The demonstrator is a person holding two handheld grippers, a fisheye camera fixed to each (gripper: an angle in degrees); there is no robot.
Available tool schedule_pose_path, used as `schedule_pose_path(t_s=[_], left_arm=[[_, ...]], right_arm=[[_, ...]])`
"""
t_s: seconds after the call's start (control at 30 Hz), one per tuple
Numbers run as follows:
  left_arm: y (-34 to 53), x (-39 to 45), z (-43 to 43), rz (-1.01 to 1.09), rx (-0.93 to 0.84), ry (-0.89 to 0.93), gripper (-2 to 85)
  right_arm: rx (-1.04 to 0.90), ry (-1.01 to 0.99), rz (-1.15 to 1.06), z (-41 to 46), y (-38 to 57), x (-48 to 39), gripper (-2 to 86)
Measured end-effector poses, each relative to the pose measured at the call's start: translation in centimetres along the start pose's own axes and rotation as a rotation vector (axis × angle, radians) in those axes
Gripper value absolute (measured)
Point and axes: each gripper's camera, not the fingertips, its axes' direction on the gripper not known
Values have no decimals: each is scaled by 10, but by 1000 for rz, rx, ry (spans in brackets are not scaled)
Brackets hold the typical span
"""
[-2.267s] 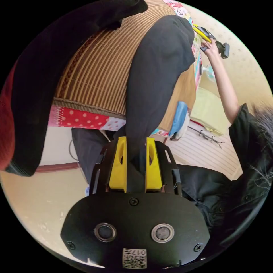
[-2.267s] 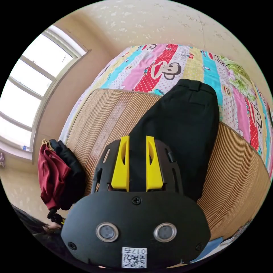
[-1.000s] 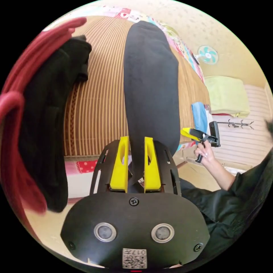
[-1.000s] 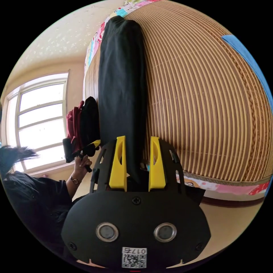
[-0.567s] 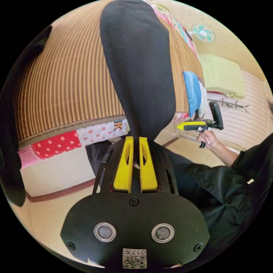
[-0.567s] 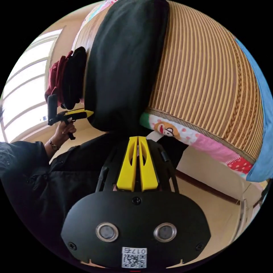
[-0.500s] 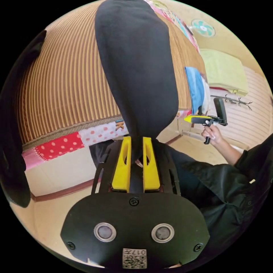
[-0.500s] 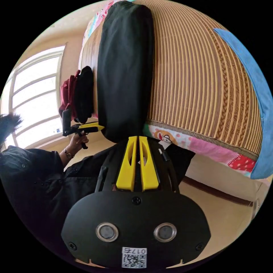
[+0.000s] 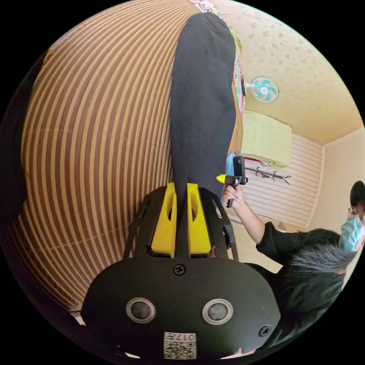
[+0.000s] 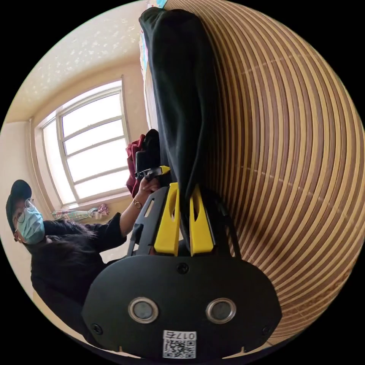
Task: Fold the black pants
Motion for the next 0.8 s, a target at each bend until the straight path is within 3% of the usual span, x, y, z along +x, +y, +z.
schedule_pose_path(t_s=[0.1,0.17,0.5,0.63,0.8], left_arm=[[36,38,-24,177,107,273,34],[66,84,-48,289,174,327,33],[211,421,-174,904,484,236,33],[205,483,-188,910,548,158,35],[123,480,-171,693,530,70,35]], right_arm=[[83,-157,-119,-21,39,-38,21],[139,-230,-254,-45,80,-95,12],[259,-218,-967,-140,220,-408,1],[324,-121,-1054,-166,230,-479,0],[359,-4,-912,-181,166,-471,0]])
